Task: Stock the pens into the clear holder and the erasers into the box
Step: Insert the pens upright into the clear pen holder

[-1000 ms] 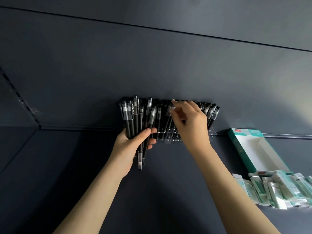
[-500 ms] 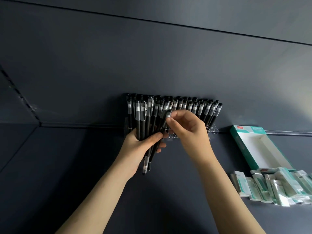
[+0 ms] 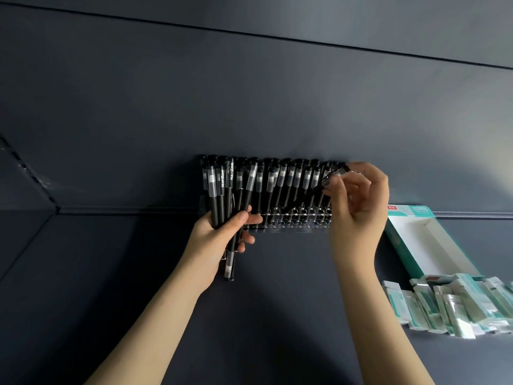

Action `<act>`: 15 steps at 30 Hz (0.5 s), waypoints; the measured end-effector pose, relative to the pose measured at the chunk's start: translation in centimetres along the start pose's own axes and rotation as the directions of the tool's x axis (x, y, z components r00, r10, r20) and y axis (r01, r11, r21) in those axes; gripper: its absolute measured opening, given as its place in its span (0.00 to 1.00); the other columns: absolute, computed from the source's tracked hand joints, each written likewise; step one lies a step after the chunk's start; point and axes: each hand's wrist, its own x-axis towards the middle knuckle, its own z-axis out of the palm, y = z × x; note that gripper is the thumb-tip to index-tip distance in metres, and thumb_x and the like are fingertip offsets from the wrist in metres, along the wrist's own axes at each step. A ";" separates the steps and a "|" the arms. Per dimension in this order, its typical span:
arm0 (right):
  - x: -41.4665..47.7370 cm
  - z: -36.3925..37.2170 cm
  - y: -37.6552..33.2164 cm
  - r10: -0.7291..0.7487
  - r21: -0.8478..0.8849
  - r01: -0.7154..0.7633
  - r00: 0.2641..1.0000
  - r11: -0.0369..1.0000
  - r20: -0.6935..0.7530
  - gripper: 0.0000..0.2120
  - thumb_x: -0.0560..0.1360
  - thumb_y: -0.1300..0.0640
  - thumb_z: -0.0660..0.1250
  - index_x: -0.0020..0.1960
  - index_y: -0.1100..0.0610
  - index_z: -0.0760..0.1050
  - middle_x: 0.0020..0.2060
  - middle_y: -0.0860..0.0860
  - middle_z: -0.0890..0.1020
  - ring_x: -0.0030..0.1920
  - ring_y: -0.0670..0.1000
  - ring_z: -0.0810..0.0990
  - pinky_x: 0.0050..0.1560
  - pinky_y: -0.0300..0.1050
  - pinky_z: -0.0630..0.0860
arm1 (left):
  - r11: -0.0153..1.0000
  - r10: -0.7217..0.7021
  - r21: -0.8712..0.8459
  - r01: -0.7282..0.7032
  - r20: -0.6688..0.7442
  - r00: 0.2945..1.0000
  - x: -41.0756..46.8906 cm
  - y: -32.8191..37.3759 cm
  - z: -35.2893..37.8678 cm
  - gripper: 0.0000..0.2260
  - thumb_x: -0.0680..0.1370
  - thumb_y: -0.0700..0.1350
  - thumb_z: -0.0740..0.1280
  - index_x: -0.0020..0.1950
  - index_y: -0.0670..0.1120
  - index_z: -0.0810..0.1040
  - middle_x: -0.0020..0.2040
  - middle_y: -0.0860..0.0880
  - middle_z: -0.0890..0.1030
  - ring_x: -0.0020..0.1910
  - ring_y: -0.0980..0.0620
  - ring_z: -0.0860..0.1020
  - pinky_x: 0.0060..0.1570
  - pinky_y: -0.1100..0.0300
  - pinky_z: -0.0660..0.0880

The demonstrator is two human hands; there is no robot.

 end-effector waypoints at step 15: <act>0.7 2.4 -0.1 -0.138 -0.274 0.199 0.964 0.941 0.226 0.08 0.77 0.62 0.69 0.56 0.55 0.76 0.42 0.46 0.81 0.42 0.41 0.80 0.44 0.29 0.72 | 1.000 0.017 -0.003 -0.017 -0.019 1.000 -0.3 0.5 -0.2 0.06 0.79 0.40 0.66 0.52 0.39 0.79 0.45 0.43 0.85 0.35 0.52 0.80 0.31 0.60 0.76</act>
